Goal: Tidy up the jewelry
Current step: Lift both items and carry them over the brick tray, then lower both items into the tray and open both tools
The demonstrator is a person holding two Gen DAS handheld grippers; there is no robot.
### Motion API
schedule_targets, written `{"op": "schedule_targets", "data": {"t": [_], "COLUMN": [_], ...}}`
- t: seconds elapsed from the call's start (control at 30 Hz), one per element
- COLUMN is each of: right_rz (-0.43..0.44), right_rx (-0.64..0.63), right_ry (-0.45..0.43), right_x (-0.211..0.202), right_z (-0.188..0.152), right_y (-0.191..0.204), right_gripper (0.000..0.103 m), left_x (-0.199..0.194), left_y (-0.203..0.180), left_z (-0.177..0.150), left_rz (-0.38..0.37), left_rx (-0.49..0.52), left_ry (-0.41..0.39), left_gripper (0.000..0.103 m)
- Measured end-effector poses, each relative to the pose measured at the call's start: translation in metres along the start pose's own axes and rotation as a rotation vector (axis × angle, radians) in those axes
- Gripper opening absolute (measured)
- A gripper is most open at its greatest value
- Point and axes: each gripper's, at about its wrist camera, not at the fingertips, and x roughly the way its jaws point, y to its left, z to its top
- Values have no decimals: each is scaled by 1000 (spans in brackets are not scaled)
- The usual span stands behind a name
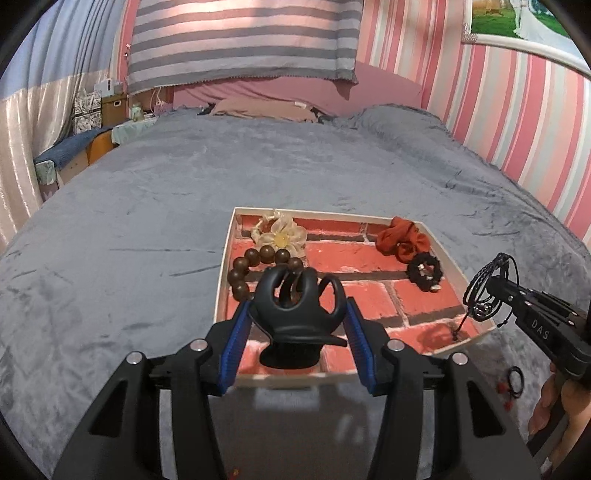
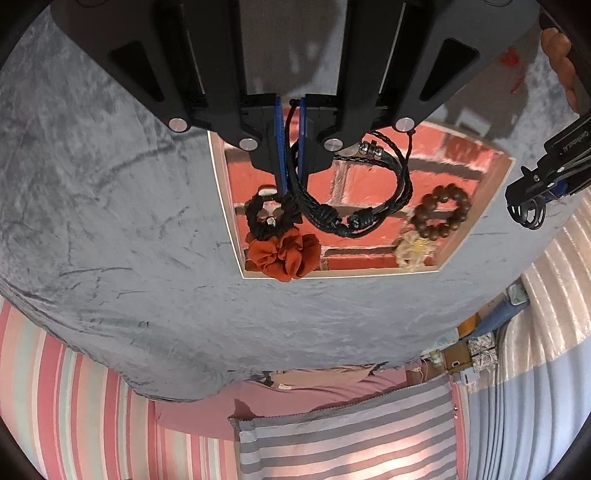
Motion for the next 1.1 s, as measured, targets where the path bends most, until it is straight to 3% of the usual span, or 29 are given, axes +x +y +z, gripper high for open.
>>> {"op": "schedule_targets", "data": {"t": [0.37, 1.1], "right_rz": [-17, -21], "right_rx": [19, 12], "right_ry": [59, 121], "right_x": [56, 90], "right_z": [-4, -8], "right_y": [-15, -18], "right_gripper": [7, 7], "left_x": [58, 81], "left_y": [2, 5], "left_z": [-3, -7], "left_rz": [19, 43], "left_rx": [18, 30], "left_ry": [70, 111], "left_gripper": [50, 51]}}
